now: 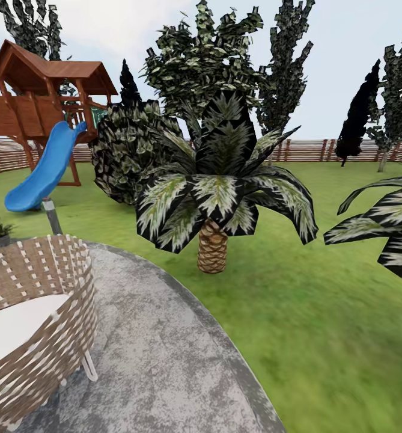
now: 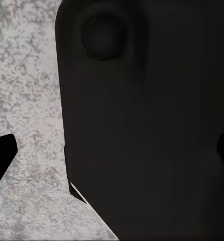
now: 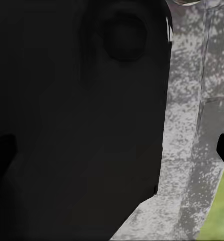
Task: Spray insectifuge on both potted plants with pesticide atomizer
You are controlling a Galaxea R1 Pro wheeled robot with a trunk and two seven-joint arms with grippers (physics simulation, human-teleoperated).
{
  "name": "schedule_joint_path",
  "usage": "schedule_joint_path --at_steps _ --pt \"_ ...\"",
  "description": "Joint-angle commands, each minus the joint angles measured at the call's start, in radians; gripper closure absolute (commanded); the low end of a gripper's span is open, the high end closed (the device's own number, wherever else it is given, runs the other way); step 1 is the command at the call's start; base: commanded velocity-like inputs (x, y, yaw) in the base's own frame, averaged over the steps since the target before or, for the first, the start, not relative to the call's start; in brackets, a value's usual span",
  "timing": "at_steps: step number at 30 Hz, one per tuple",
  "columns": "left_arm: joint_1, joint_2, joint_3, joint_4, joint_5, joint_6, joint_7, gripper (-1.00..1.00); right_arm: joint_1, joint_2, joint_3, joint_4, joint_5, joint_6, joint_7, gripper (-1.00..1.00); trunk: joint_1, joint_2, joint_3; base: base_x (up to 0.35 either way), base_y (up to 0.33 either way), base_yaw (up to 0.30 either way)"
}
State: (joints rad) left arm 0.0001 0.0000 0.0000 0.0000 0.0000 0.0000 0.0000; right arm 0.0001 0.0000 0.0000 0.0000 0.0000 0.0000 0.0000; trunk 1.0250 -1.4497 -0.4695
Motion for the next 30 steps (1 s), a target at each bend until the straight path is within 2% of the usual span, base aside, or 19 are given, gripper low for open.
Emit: schedule_joint_path --at_steps 1,3,4,10,13,20,26,30 --pt "-0.006 0.006 0.006 -0.006 -0.006 -0.006 -0.006 -1.0 -0.006 0.001 -0.006 -0.006 0.001 -0.006 0.001 -1.0 0.0 0.0 0.0 0.0 0.0 0.0" --pt "-0.017 0.016 0.017 -0.014 -0.001 -0.017 -0.001 -1.0 -0.017 0.006 -0.017 -0.017 0.001 -0.017 0.001 -1.0 0.0 0.0 0.0 0.0 0.0 0.0" --pt "-0.023 0.01 0.023 -0.008 -0.001 -0.023 0.0 -1.0 -0.023 0.008 -0.02 -0.023 0.001 -0.023 0.001 -1.0 0.0 0.0 0.0 0.0 0.0 0.0" --pt "0.002 0.002 -0.003 -0.021 -0.002 -0.038 0.003 -1.0 -0.032 0.035 0.001 -0.04 0.001 -0.003 -0.002 -1.0 0.0 0.0 0.0 0.0 0.0 0.0" --pt "0.004 0.002 -0.004 -0.023 -0.001 -0.055 0.003 -1.0 -0.032 0.037 0.0 -0.041 0.0 0.005 -0.003 -1.0 0.0 0.0 0.0 0.0 0.0 0.0" --pt "0.004 -0.006 0.002 -0.023 0.006 -0.094 0.003 -1.0 -0.032 0.038 0.0 -0.041 0.0 -0.034 -0.003 -1.0 0.0 0.0 -0.001 0.0 0.0 0.028" --pt "0.005 0.011 -0.001 -0.023 -0.002 -0.128 0.003 -1.0 -0.032 0.037 0.0 -0.041 0.0 -0.068 -0.003 -1.0 0.0 0.0 -0.004 0.0 0.0 0.222" --pt "0.005 0.009 0.0 -0.023 -0.002 -0.15 0.003 -1.0 -0.032 0.037 0.0 -0.041 0.0 -0.077 -0.004 -1.0 0.0 0.0 -0.007 0.0 0.0 0.255"
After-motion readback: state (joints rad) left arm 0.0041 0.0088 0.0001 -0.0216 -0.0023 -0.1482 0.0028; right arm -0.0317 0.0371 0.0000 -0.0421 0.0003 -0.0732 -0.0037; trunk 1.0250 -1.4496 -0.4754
